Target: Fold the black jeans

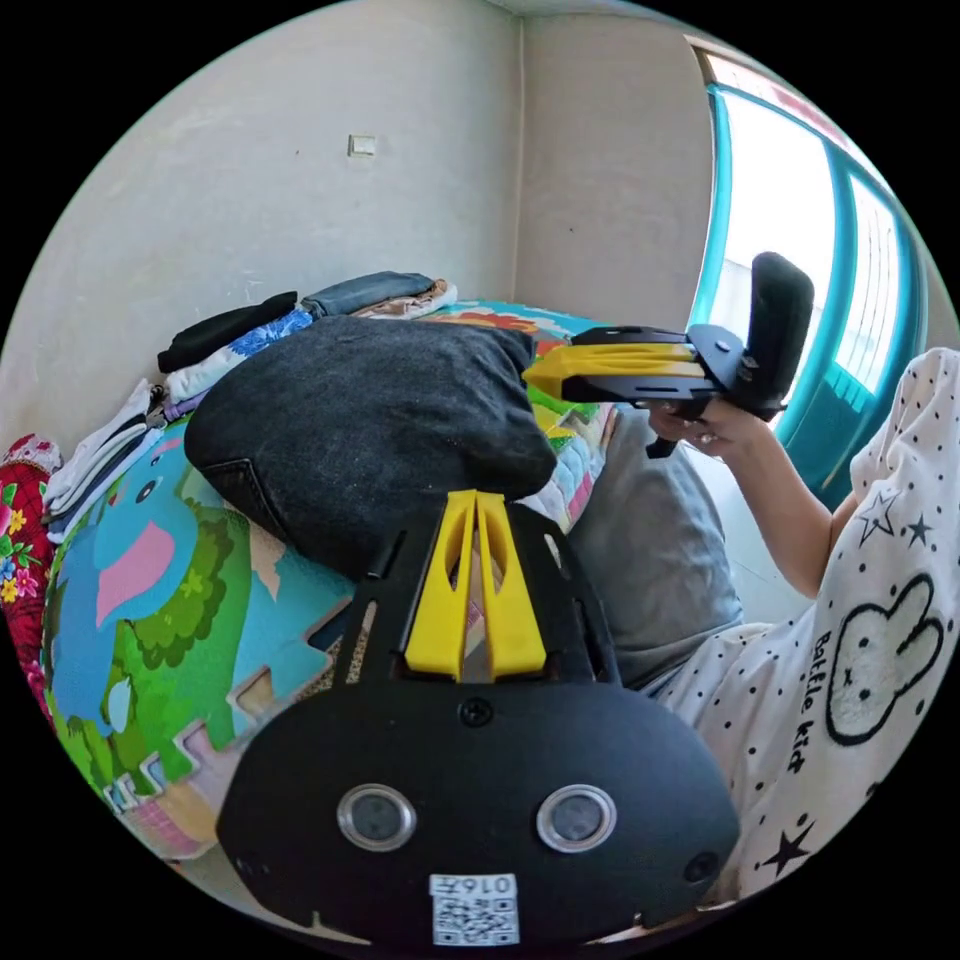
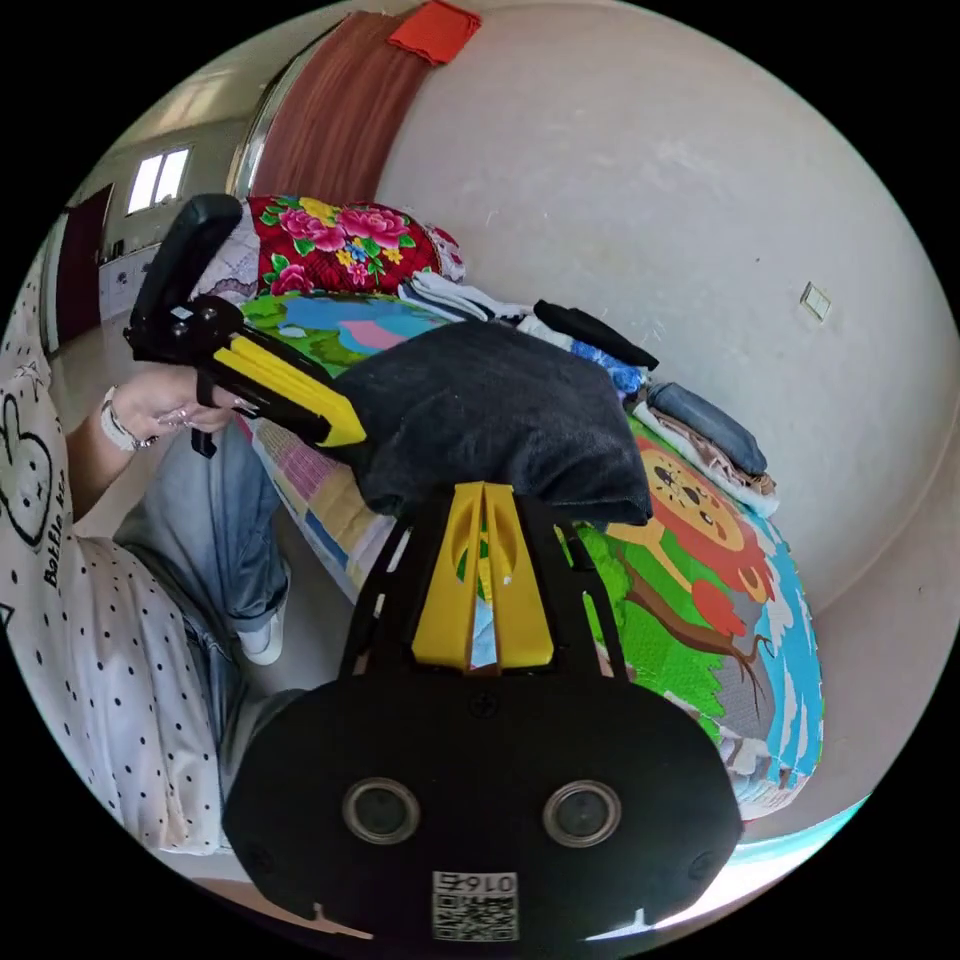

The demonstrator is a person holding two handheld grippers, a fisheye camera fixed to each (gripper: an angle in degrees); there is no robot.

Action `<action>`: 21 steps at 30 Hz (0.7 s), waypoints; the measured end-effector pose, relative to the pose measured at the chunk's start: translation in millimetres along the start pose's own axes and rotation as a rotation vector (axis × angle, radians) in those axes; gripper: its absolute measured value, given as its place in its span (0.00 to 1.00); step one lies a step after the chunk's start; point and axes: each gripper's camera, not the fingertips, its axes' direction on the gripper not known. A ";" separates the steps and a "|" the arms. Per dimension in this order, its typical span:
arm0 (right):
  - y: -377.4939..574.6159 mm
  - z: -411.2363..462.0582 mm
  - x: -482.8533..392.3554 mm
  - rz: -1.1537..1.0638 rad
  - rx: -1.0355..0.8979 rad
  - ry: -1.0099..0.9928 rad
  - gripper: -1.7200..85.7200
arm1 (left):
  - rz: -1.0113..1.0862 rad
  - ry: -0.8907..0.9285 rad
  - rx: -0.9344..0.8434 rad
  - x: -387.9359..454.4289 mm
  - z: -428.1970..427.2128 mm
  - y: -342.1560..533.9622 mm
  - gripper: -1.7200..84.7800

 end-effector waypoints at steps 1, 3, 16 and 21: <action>-4.9 -12.1 -4.3 -0.014 0.083 -0.011 0.01 | -0.002 0.006 0.000 0.9 0.5 1.0 0.01; -17.9 -20.4 -10.0 -0.029 0.172 -0.084 0.01 | 0.010 0.062 0.003 5.1 3.0 4.3 0.01; -44.6 50.0 -2.8 -0.070 -0.114 -0.172 0.01 | -0.123 0.048 0.126 -4.6 -43.8 29.6 0.01; -23.6 38.5 34.6 0.033 -0.134 -0.297 0.01 | -0.154 -0.028 0.100 -14.6 -29.3 18.4 0.01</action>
